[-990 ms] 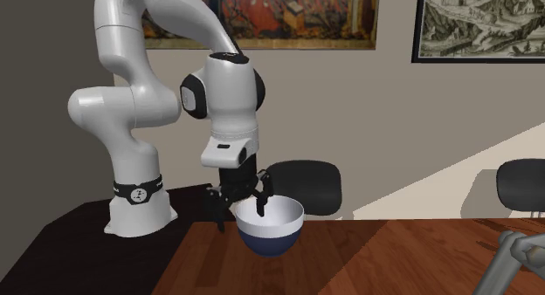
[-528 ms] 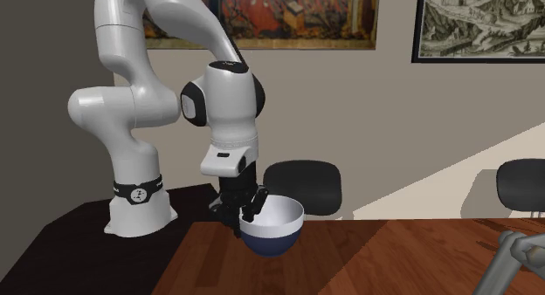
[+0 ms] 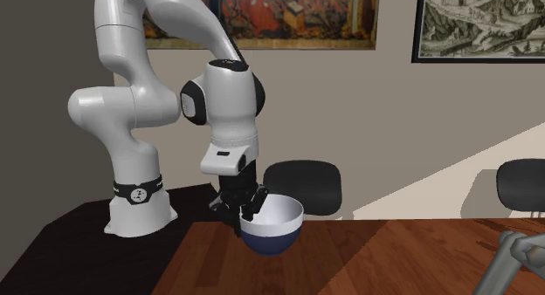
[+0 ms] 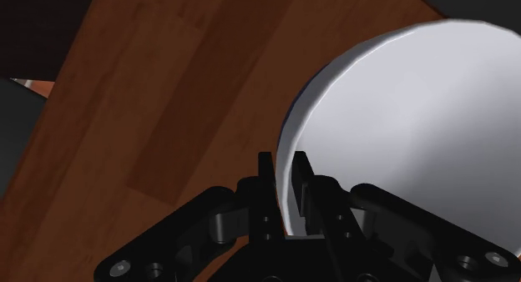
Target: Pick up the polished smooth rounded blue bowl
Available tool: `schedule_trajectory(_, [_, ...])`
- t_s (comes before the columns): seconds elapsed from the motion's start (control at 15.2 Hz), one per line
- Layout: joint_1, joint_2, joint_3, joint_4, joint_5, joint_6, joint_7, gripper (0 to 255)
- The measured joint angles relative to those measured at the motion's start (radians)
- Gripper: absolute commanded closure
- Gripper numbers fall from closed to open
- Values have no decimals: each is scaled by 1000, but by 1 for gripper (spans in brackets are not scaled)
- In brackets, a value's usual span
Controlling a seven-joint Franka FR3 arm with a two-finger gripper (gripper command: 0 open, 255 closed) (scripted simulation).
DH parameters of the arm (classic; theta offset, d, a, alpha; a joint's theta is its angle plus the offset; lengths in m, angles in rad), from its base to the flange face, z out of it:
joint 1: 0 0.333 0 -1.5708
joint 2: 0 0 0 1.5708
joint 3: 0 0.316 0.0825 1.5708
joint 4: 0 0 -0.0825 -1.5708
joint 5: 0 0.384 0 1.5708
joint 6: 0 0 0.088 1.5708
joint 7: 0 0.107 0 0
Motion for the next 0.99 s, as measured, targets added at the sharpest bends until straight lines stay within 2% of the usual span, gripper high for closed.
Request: schedule_trajectory(0.99, [6, -229, -29, 46, -16, -273, 26, 255])
